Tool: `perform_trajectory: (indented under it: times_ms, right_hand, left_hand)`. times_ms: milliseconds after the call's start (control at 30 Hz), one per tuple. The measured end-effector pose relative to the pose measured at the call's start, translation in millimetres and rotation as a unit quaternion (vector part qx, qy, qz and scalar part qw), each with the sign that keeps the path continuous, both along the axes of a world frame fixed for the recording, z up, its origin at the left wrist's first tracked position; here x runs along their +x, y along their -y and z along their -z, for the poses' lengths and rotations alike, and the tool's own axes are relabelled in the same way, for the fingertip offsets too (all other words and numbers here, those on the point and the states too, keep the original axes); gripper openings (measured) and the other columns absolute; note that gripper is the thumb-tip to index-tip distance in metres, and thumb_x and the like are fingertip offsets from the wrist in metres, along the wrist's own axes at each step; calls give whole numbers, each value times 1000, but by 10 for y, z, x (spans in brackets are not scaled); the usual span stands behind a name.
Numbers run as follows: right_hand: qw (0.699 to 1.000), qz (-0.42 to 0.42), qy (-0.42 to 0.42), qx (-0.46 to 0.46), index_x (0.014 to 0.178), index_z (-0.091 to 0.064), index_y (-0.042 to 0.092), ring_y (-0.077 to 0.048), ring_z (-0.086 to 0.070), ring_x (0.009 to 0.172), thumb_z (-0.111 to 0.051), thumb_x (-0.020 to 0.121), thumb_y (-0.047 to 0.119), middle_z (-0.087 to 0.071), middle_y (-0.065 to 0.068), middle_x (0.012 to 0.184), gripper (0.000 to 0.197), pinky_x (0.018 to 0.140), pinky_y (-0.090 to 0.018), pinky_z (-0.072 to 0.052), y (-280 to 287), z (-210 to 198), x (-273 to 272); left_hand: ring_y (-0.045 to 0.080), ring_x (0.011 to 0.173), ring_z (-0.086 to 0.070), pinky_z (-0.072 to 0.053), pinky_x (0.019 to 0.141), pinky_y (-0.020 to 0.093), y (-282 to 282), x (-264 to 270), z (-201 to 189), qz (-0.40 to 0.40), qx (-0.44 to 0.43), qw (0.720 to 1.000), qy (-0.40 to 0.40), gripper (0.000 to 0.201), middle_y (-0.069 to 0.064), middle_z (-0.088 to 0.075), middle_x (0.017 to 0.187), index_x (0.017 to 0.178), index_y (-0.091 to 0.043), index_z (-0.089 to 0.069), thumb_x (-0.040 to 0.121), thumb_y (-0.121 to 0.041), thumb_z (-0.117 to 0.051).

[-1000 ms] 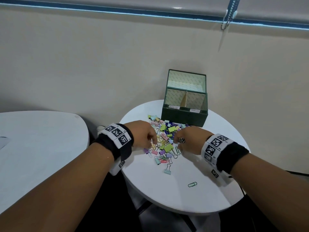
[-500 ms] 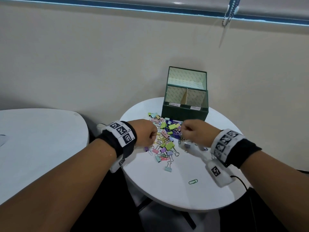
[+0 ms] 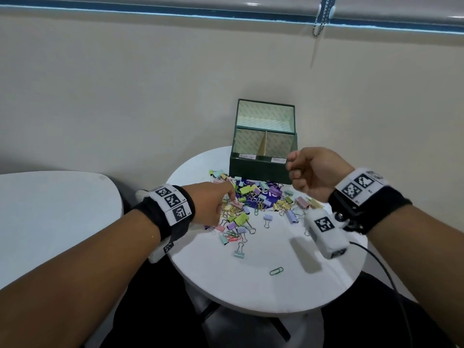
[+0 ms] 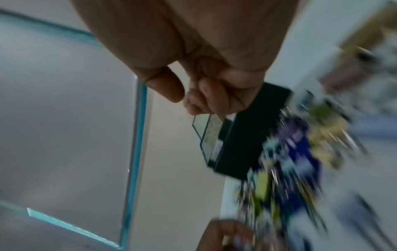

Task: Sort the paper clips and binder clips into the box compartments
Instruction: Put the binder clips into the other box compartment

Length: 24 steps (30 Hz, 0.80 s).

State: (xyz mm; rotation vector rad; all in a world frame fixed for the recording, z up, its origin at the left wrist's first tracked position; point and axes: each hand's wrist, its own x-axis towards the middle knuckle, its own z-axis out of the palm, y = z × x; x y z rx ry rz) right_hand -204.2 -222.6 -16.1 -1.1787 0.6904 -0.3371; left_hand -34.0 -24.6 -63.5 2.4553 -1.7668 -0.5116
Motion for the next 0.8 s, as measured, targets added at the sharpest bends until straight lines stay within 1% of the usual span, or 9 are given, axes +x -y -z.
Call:
perform_trajectory:
  times_ms: [100,233,333,367,433,500,600,700,800]
  right_hand:
    - [990,69,-47,-117,85,-55,7,-14,-42,56,-38,77,-11,-53,-4,71,26,47,-24,-34,135,-126,263]
    - [978,127,-46,-156,82,-58,8,-17,-49,59,-44,92,-5,-55,-6,72,22,52,-28,-42,396,-248,659]
    - [957,63,-115,-258,85,-57,14,-28,-58,99,-45,99,-1,-58,-20,104,24,79,-28,-45,498,-308,779]
    - [930,34,-152,-333,97,-61,12,-31,-56,111,-45,99,1,-58,-22,120,20,85,-30,-42,499,-317,780]
    - [836,-16,-213,-505,117,-64,15,-26,-56,117,-49,96,8,-59,-8,132,27,90,-30,-43,419,-295,689]
    - [788,-33,-198,-582,107,-65,20,-19,-61,106,-54,92,12,-66,2,117,20,86,-29,-47,253,-236,517]
    - [713,-257,-220,-614,85,-62,23,-13,-63,80,-59,91,17,-67,5,85,9,71,-24,-50,-75,-28,151]
    - [635,-397,-260,-610,79,-63,27,-2,-54,68,-71,82,38,-62,12,73,13,69,-24,-46,-411,206,-217]
    - [612,-440,-284,-592,95,-67,31,0,-57,74,-73,80,47,-65,13,84,23,72,-23,-50,-642,334,-463]
  left_hand:
    - [12,68,-60,-57,74,37,-17,-14,18,-9,18,1000,-21,56,-5,-66,77,121,-34,-36,80,-7,-63]
    - [14,73,-63,-57,74,37,12,-2,40,-19,19,999,-26,61,-4,-67,81,121,-38,-33,79,-9,-66]
    - [11,72,-63,-56,71,34,12,-4,19,-21,2,1000,-21,60,-6,-66,79,122,-40,-34,79,-9,-65]
    - [10,72,-63,-57,72,34,15,4,18,-22,-7,1000,-21,60,-6,-66,79,123,-40,-36,80,-10,-64]
    - [9,73,-60,-55,72,31,11,38,15,-23,-30,999,-10,60,-6,-63,80,130,-40,-41,82,-11,-61]
    - [8,75,-57,-52,71,28,1,90,14,-13,-50,999,12,64,-7,-59,80,140,-37,-41,84,-12,-58]
    - [7,76,-54,-50,74,29,-39,136,33,-2,-80,997,21,62,-10,-53,80,141,-35,-47,85,-11,-56]
    - [2,76,-50,-42,73,26,-90,161,29,13,-101,995,23,39,-16,-47,85,110,-34,-68,86,-7,-53]
    - [14,80,-55,-44,76,30,-128,181,-33,23,-88,996,-15,24,-11,-49,86,78,-23,-64,86,-3,-54]
